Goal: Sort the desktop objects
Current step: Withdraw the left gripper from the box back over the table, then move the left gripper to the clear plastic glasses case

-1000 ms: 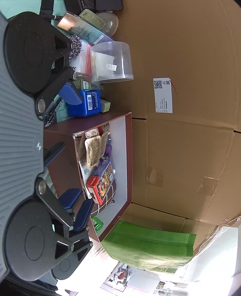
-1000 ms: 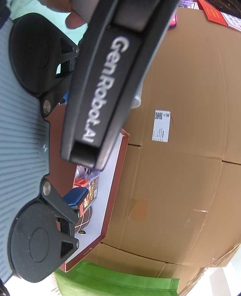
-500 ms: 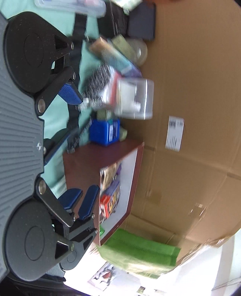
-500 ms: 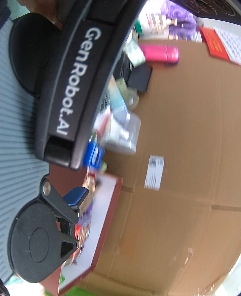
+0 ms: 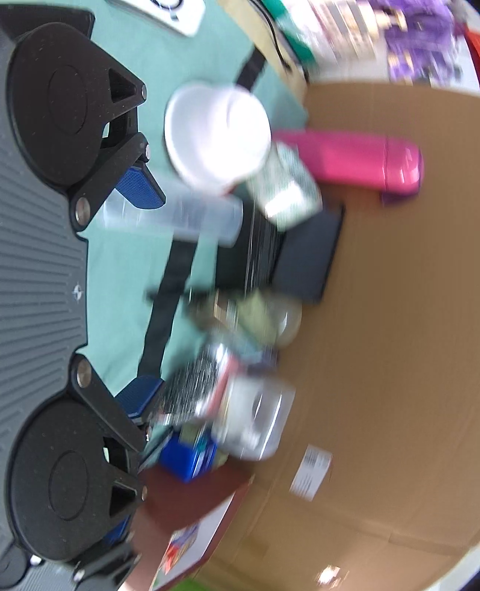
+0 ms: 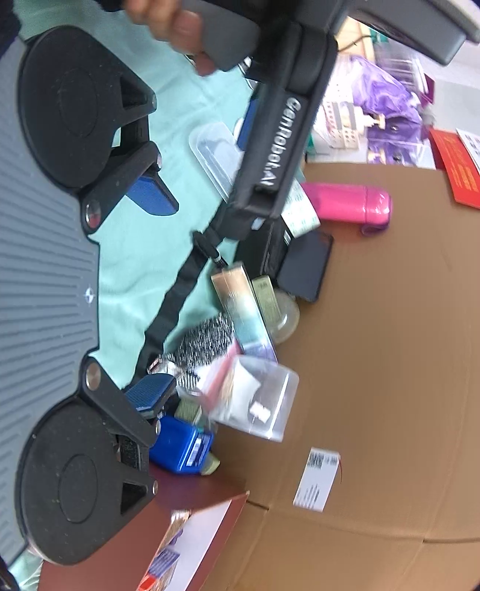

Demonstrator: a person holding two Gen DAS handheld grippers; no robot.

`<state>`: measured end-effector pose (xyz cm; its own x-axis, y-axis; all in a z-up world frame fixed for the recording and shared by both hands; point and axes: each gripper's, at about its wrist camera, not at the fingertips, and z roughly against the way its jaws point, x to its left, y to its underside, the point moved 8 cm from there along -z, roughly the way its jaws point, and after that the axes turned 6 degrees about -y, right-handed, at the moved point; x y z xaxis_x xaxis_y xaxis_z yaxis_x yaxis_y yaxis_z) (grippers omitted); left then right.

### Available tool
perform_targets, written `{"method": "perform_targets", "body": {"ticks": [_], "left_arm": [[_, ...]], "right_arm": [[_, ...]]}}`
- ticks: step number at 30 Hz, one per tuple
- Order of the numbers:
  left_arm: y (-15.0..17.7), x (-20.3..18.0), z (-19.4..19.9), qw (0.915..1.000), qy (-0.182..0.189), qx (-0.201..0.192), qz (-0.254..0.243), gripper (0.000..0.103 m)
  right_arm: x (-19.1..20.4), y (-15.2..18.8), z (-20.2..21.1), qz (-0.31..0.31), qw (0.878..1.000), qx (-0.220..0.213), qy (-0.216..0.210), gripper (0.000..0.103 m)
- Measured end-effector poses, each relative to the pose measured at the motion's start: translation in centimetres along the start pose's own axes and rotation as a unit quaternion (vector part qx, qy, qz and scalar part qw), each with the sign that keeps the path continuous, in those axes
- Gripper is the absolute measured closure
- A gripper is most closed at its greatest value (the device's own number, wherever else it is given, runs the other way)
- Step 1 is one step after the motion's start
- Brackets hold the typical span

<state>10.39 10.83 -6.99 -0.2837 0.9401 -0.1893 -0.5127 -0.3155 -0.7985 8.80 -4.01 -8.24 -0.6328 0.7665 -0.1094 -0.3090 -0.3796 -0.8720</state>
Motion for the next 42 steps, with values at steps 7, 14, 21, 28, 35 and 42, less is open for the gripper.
{"method": "perform_targets", "body": {"ticks": [7,14,21,28,35,42], "left_arm": [[0.1,3.7,-2.2,0.9982,-0.053,0.01,0.026,0.005],[0.9,4.4,-4.5,0.9972,-0.056,0.04,0.03,0.017],[1.4,3.5,-5.0,0.9973,-0.045,0.056,0.015,0.045],[2.6,0.7,-4.3,0.9969,-0.008,0.078,-0.001,0.051],[4.1,-3.0,-3.6,0.9961,0.007,0.086,-0.016,0.048],[4.7,-5.5,-2.9,0.9906,0.075,0.113,-0.018,0.041]], "right_arm": [[0.4,0.2,-1.0,0.003,1.0,0.017,-0.003,0.013],[0.6,0.6,-2.0,0.005,0.999,0.03,-0.01,0.013],[0.2,0.9,-2.5,-0.001,0.999,0.035,-0.012,0.013],[-0.2,0.9,-2.0,-0.006,0.999,0.03,-0.011,0.013],[-0.9,1.5,-1.2,-0.007,0.999,0.035,-0.006,0.013],[-1.0,2.6,-0.4,-0.007,0.999,0.046,-0.009,0.013]]}}
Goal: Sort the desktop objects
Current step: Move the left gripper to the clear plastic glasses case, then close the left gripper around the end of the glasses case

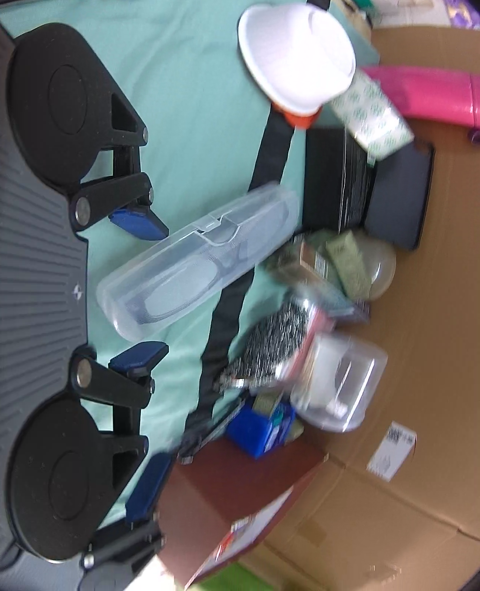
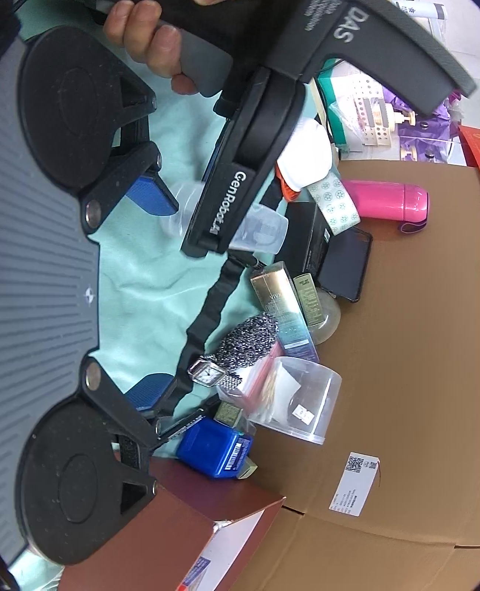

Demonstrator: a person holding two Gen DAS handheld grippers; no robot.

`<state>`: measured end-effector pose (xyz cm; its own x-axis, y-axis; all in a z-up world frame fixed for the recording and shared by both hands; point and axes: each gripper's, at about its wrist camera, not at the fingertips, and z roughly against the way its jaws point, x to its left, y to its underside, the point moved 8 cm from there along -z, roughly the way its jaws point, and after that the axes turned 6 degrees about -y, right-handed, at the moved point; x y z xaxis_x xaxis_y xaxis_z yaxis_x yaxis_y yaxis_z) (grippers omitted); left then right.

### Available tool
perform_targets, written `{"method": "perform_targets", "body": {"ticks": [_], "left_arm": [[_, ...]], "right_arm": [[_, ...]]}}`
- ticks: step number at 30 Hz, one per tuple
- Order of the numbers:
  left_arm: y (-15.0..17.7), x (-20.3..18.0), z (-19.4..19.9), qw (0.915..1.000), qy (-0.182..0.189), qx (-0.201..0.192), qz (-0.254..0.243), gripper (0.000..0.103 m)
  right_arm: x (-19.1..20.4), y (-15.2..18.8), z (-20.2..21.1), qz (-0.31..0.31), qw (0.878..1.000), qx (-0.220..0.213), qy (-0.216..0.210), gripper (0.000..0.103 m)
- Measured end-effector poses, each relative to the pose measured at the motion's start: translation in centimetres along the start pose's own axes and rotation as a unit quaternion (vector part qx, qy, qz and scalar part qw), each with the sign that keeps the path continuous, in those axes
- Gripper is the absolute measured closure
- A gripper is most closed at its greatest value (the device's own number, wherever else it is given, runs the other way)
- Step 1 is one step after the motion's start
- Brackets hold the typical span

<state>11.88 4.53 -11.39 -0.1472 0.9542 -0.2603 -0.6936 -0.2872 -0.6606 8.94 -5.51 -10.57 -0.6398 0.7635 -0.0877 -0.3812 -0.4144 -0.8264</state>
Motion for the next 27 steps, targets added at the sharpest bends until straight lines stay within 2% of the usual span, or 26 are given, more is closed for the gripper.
{"method": "perform_targets", "body": {"ticks": [2,7,10,12,16,24,26,27], "left_arm": [[-0.2,0.2,0.3,1.0,0.003,-0.002,0.007,0.04],[-1.4,2.4,0.3,0.9989,-0.025,-0.009,0.039,0.036],[-2.0,3.3,-0.1,0.998,-0.031,-0.009,0.055,0.035],[-2.3,3.6,-0.5,0.9975,-0.03,-0.007,0.064,0.034],[-2.7,3.6,-1.3,0.9971,-0.021,0.001,0.073,0.033],[-3.6,3.5,-2.5,0.9979,-0.022,-0.005,0.061,0.033],[-3.8,3.5,-2.7,0.9981,-0.022,-0.008,0.057,0.034],[-3.8,3.4,-2.8,0.9982,-0.024,-0.01,0.054,0.036]], "right_arm": [[0.3,0.0,0.0,0.002,1.0,0.0,-0.006,0.013],[1.5,-0.4,-0.6,0.008,1.0,0.0,-0.026,0.014],[2.2,-0.8,-1.1,0.014,0.999,0.0,-0.038,0.018],[2.6,-1.0,-1.6,0.018,0.999,0.003,-0.042,0.027],[3.0,-1.3,-2.6,0.018,0.999,0.01,-0.048,0.032],[3.5,-1.6,-4.0,0.018,0.998,0.019,-0.06,0.05],[3.5,-1.6,-4.2,0.016,0.998,0.022,-0.062,0.058],[3.5,-1.6,-4.3,0.015,0.997,0.024,-0.065,0.059]]}}
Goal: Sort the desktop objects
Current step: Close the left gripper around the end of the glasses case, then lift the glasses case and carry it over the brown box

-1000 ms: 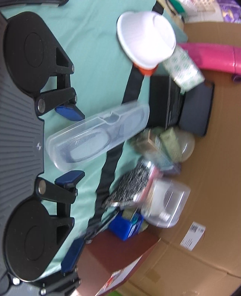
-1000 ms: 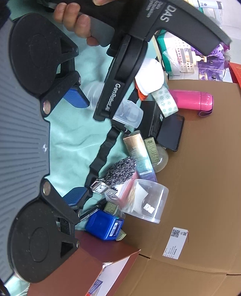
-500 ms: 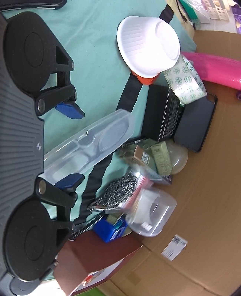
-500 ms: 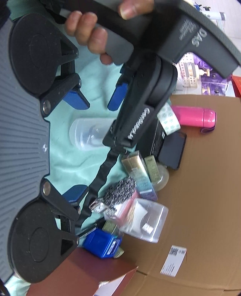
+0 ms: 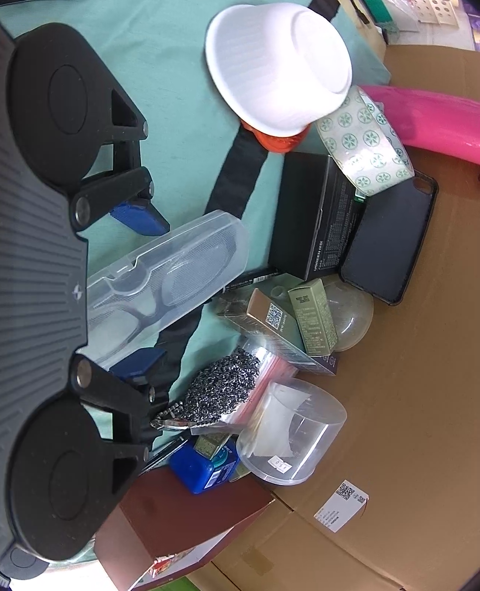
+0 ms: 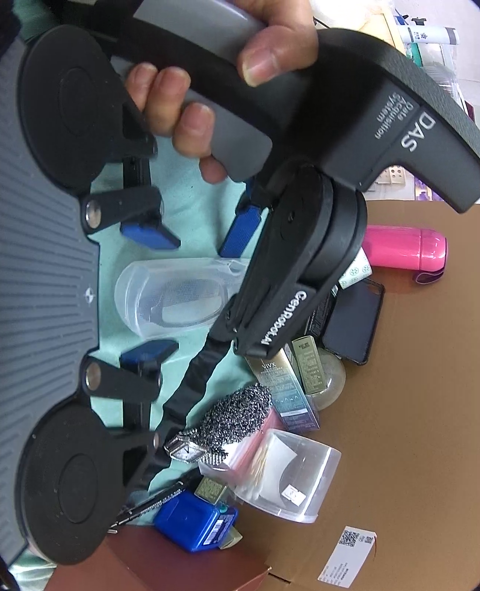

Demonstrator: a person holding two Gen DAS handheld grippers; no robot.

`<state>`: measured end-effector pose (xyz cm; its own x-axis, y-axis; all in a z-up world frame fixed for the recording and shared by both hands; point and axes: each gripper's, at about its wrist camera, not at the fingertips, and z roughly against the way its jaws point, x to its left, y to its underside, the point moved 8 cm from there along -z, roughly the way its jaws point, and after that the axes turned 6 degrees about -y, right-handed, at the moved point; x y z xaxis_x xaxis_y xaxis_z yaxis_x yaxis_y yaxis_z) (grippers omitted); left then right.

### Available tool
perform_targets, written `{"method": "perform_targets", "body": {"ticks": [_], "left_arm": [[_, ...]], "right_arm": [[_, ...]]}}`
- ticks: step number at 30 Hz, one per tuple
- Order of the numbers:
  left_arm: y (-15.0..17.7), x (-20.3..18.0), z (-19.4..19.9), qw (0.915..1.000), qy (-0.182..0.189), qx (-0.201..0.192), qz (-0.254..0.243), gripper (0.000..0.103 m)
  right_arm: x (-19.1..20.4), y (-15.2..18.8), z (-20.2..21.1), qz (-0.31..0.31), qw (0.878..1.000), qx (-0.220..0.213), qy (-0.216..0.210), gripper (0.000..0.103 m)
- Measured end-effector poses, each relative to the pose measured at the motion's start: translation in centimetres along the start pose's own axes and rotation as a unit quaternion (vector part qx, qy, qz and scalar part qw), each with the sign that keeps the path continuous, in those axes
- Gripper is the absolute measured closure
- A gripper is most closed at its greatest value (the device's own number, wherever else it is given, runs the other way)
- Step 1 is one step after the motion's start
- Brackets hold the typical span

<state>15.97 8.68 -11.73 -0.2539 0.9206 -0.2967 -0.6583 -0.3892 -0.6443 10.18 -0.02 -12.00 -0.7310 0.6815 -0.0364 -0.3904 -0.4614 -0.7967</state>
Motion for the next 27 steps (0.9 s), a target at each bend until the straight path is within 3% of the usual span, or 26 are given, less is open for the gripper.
{"method": "perform_targets", "body": {"ticks": [17,27], "left_arm": [[0.8,-0.8,1.1,1.0,0.002,0.006,0.007,0.04],[0.0,-4.2,4.0,0.999,0.009,-0.031,-0.03,0.04]], "right_arm": [[0.1,1.1,0.8,-0.021,0.999,0.001,-0.027,0.06],[-1.1,0.4,3.9,-0.013,0.999,-0.038,-0.008,0.06]]}}
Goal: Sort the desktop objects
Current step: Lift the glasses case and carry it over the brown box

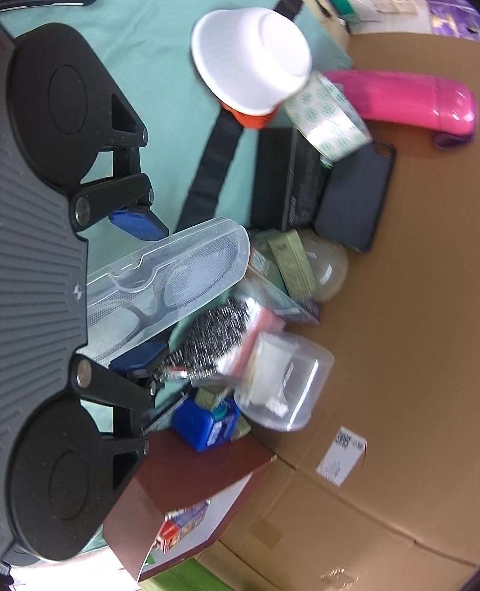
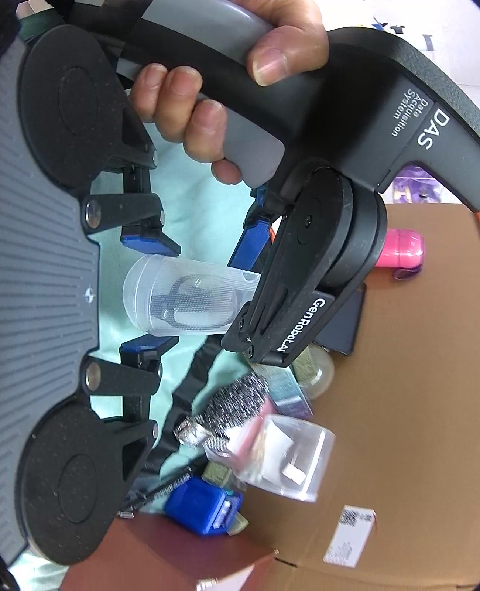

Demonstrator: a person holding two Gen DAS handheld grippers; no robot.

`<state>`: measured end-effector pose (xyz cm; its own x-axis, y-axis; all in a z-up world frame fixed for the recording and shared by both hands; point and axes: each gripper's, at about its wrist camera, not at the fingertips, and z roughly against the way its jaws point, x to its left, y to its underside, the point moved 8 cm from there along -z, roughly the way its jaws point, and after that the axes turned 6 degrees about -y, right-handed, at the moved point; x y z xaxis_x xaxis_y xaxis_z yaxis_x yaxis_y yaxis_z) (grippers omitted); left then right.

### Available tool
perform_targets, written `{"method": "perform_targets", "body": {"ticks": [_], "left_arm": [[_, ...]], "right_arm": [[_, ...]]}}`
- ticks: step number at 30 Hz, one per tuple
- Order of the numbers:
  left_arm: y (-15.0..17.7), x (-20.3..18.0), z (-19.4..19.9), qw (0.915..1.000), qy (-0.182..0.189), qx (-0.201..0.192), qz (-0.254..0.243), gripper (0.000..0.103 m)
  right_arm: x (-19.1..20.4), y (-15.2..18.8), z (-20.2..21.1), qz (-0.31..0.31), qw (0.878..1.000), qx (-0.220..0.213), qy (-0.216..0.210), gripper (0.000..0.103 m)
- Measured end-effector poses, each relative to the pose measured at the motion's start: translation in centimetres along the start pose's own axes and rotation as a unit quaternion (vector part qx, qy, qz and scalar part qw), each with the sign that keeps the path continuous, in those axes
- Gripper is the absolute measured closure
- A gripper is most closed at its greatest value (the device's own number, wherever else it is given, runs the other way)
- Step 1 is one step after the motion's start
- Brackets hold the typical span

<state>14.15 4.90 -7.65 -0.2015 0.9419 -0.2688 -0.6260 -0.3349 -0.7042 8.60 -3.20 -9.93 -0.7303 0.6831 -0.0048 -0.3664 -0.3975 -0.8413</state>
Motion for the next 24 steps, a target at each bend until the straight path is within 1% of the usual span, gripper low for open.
{"method": "perform_targets", "body": {"ticks": [6,12,18,24], "left_arm": [[-0.5,-3.5,0.7,0.9992,0.02,-0.015,-0.03,0.04],[-0.8,-7.8,1.0,0.9965,0.05,-0.023,-0.063,0.04],[-0.8,-12.2,0.8,0.9921,0.083,-0.023,-0.092,0.04],[-0.9,-17.1,0.7,0.9848,0.115,-0.031,-0.127,0.04]], "right_arm": [[-1.8,-0.2,2.3,-0.012,0.999,-0.025,0.024,0.06],[-4.3,-0.1,4.8,-0.029,0.997,-0.048,0.06,0.06],[-7.0,0.4,7.3,-0.048,0.992,-0.067,0.1,0.06],[-9.8,0.9,9.6,-0.068,0.984,-0.086,0.14,0.06]]}}
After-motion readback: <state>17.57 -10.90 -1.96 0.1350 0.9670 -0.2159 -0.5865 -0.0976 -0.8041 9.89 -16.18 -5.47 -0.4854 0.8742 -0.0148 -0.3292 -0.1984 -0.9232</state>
